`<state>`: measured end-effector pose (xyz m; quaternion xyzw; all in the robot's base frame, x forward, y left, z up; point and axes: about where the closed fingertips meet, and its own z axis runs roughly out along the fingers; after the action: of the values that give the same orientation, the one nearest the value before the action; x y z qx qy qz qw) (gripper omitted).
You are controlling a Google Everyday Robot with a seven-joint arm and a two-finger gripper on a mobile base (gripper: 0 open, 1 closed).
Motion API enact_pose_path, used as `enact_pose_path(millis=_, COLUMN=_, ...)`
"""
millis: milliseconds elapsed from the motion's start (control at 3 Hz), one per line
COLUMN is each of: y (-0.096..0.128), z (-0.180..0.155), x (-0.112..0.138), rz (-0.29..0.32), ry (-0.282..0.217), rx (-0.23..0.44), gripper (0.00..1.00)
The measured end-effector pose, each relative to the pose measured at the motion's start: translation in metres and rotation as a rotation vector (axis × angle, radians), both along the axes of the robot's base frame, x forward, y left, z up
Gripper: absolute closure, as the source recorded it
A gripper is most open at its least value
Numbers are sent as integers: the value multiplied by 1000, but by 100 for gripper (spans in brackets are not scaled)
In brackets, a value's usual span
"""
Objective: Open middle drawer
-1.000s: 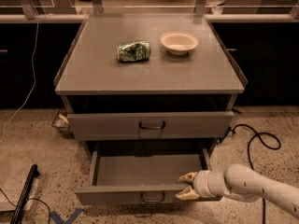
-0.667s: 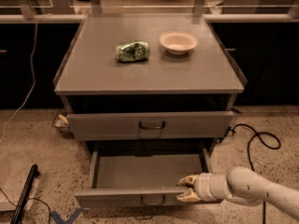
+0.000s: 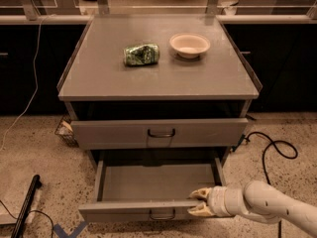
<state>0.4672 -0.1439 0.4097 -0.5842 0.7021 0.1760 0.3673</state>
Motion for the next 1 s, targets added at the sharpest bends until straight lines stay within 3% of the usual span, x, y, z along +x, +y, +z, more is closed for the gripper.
enact_pose_path(millis=1000, y=0, z=0, x=0, rz=0, ry=0, rx=0, gripper=12)
